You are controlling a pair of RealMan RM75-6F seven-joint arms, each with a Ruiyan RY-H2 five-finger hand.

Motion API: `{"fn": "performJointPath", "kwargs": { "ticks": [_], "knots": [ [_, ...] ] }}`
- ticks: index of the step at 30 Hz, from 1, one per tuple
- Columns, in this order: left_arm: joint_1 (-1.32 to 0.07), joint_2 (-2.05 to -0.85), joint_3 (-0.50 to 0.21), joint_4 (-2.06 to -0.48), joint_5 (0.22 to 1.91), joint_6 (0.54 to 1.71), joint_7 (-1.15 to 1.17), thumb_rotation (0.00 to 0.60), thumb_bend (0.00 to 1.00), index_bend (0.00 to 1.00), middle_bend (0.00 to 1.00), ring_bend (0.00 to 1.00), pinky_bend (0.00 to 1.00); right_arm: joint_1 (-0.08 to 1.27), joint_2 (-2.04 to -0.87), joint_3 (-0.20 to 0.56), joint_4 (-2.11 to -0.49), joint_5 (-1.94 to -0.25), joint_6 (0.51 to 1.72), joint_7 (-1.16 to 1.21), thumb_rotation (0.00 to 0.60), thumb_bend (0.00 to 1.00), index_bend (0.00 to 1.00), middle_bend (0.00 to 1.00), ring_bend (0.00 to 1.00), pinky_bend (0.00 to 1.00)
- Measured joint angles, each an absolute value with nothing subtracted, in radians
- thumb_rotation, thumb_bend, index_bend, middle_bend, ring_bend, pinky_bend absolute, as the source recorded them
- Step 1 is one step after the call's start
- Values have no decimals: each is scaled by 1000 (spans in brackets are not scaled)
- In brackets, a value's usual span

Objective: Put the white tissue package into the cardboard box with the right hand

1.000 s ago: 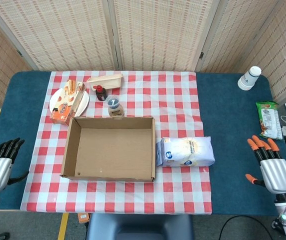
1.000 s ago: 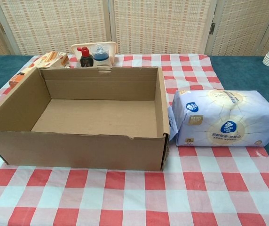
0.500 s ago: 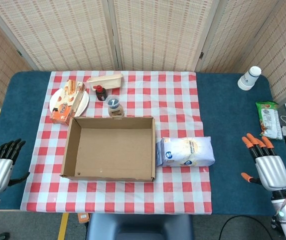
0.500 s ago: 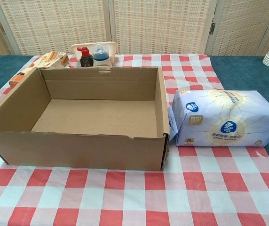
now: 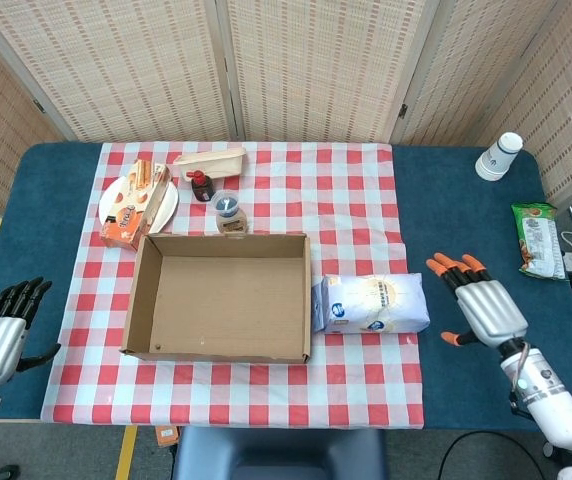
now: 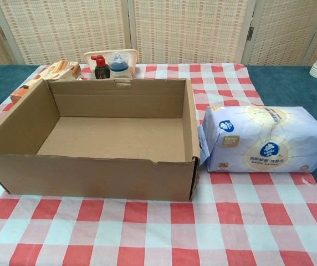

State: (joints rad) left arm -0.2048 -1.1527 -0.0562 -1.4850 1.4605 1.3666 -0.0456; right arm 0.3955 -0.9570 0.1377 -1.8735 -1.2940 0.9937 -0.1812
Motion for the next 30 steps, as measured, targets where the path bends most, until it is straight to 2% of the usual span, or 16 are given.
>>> {"fn": "performJointPath", "kwargs": {
  "ticks": [5, 11, 30],
  "knots": [
    [-206, -1152, -56, -1483, 1459, 1363, -50, 600, 197, 0, 0, 0, 68, 486, -950, 163, -1906, -1152, 900, -265, 600, 0, 0, 0, 0, 0],
    [-207, -1153, -56, -1481, 1460, 1362, -51, 600, 197, 0, 0, 0, 68, 576, -968, 164, -1926, -1019, 842, -369, 600, 0, 0, 0, 0, 0],
    [-208, -1147, -56, -1477, 1460, 1356, -83, 600, 197, 0, 0, 0, 68, 740, -1142, 115, -1820, -840, 806, -463, 600, 0, 0, 0, 0, 0]
  ]
}}
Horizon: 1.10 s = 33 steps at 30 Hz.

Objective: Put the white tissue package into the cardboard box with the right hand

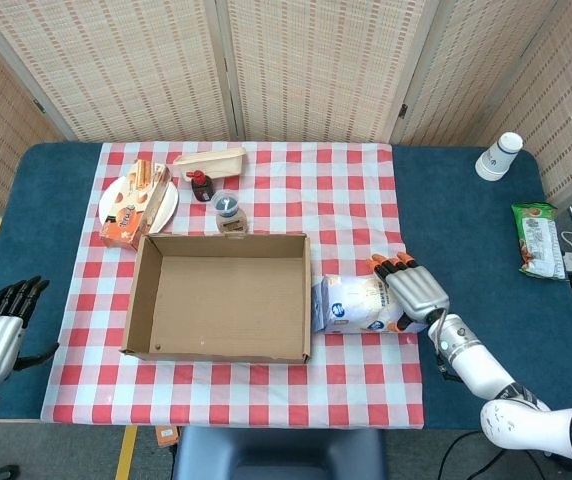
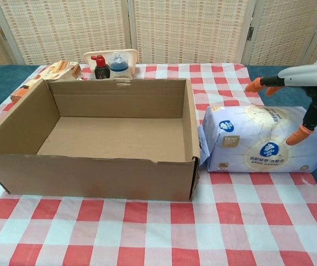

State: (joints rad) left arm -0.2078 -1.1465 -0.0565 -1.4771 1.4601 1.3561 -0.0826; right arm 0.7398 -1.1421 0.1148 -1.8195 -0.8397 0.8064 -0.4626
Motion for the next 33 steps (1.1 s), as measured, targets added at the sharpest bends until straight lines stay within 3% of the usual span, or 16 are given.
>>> {"fn": "performJointPath", "kwargs": {
  "ticks": [23, 26, 28, 33],
  "knots": [
    [-207, -1141, -57, -1474, 1459, 1358, -104, 600, 197, 0, 0, 0, 68, 818, -1246, 47, -1704, -794, 769, -452, 600, 0, 0, 0, 0, 4],
    [-206, -1140, -57, -1474, 1460, 1359, -105, 600, 197, 0, 0, 0, 68, 820, -1255, 41, -1696, -795, 781, -455, 600, 0, 30, 12, 1, 91],
    [-206, -1140, -56, -1475, 1461, 1359, -105, 600, 197, 0, 0, 0, 68, 818, -1261, 40, -1693, -799, 798, -458, 600, 0, 108, 59, 27, 185],
    [-207, -1141, -55, -1476, 1462, 1355, -102, 600, 197, 0, 0, 0, 69, 803, -1282, 40, -1679, -845, 861, -454, 600, 0, 368, 277, 257, 452]
  ]
}}
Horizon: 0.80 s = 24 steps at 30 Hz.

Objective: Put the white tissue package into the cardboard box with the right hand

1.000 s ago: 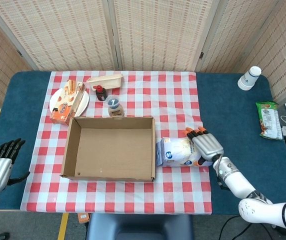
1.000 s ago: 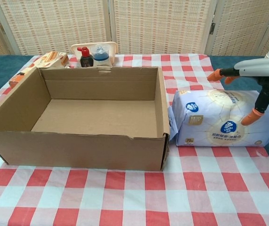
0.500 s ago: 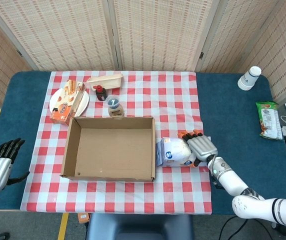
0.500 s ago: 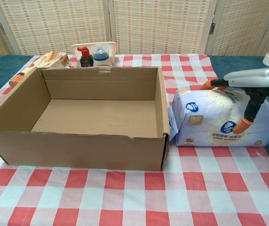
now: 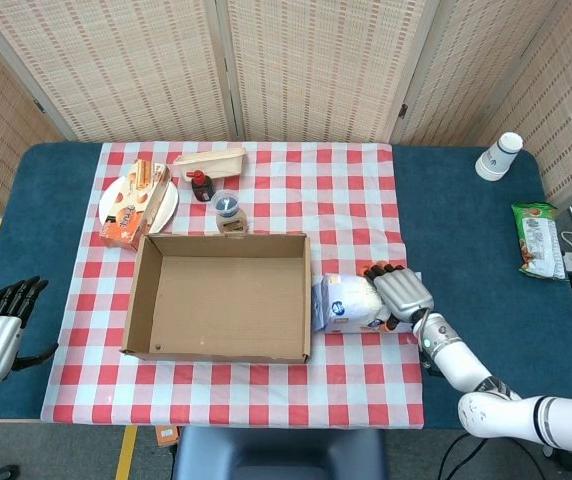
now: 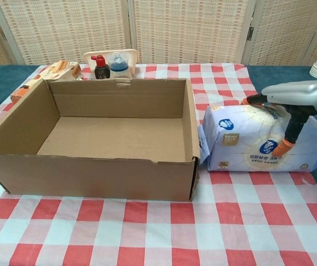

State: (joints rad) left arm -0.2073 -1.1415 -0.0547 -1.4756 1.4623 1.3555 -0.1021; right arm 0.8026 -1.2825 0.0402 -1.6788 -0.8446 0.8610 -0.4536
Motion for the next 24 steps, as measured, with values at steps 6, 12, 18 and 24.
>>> {"fn": "performJointPath", "kwargs": {
  "ticks": [6, 12, 18, 24],
  "knots": [
    [-207, -1142, -56, -1476, 1460, 1356, -101, 600, 198, 0, 0, 0, 68, 782, -1298, 40, -1653, -880, 889, -438, 600, 0, 496, 350, 345, 541],
    [-208, -1143, -57, -1474, 1456, 1352, -100, 600, 197, 0, 0, 0, 68, 776, -1287, 43, -1659, -891, 894, -430, 600, 0, 544, 369, 372, 556],
    [-209, -1144, -58, -1471, 1450, 1348, -99, 600, 197, 0, 0, 0, 68, 771, -1229, 55, -1731, -910, 921, -438, 600, 0, 548, 370, 373, 556],
    [-207, -1144, -60, -1469, 1448, 1350, -100, 600, 197, 0, 0, 0, 68, 772, -1108, 68, -1871, -895, 957, -483, 600, 0, 539, 370, 373, 580]
  ]
}}
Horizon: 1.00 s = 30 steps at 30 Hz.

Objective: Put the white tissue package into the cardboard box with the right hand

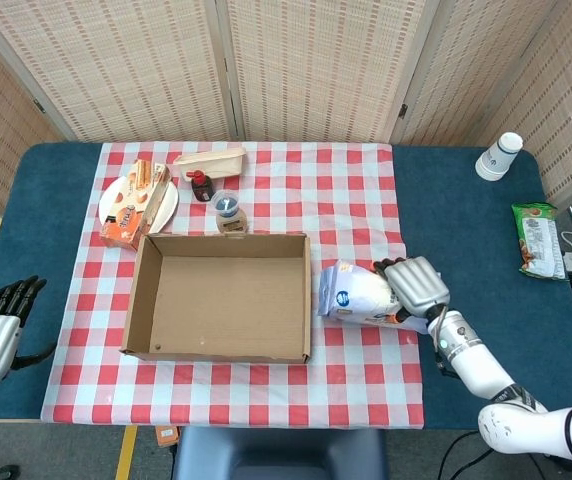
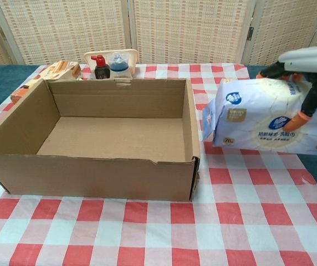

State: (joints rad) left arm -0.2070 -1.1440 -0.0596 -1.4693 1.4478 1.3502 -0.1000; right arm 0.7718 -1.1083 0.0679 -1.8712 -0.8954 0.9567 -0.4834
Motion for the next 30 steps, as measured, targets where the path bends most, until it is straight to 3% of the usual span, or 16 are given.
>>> {"fn": "performJointPath", "kwargs": {
  "ticks": [8, 13, 19, 30],
  "knots": [
    [-208, -1145, -57, -1471, 1451, 1347, -97, 600, 197, 0, 0, 0, 68, 783, -890, 111, -2107, -852, 1032, -561, 600, 26, 552, 373, 377, 580],
    [-209, -1146, -57, -1471, 1449, 1345, -97, 600, 197, 0, 0, 0, 68, 826, -853, 176, -2186, -831, 1055, -585, 600, 26, 553, 377, 381, 580],
    [-208, -1145, -56, -1472, 1452, 1347, -98, 600, 197, 0, 0, 0, 68, 929, -925, 226, -2185, -764, 1042, -632, 600, 29, 552, 378, 381, 580],
    [-206, -1143, -60, -1464, 1449, 1350, -114, 600, 196, 0, 0, 0, 68, 1131, -1203, 312, -2094, -625, 1038, -668, 600, 35, 560, 384, 387, 577]
  ]
}}
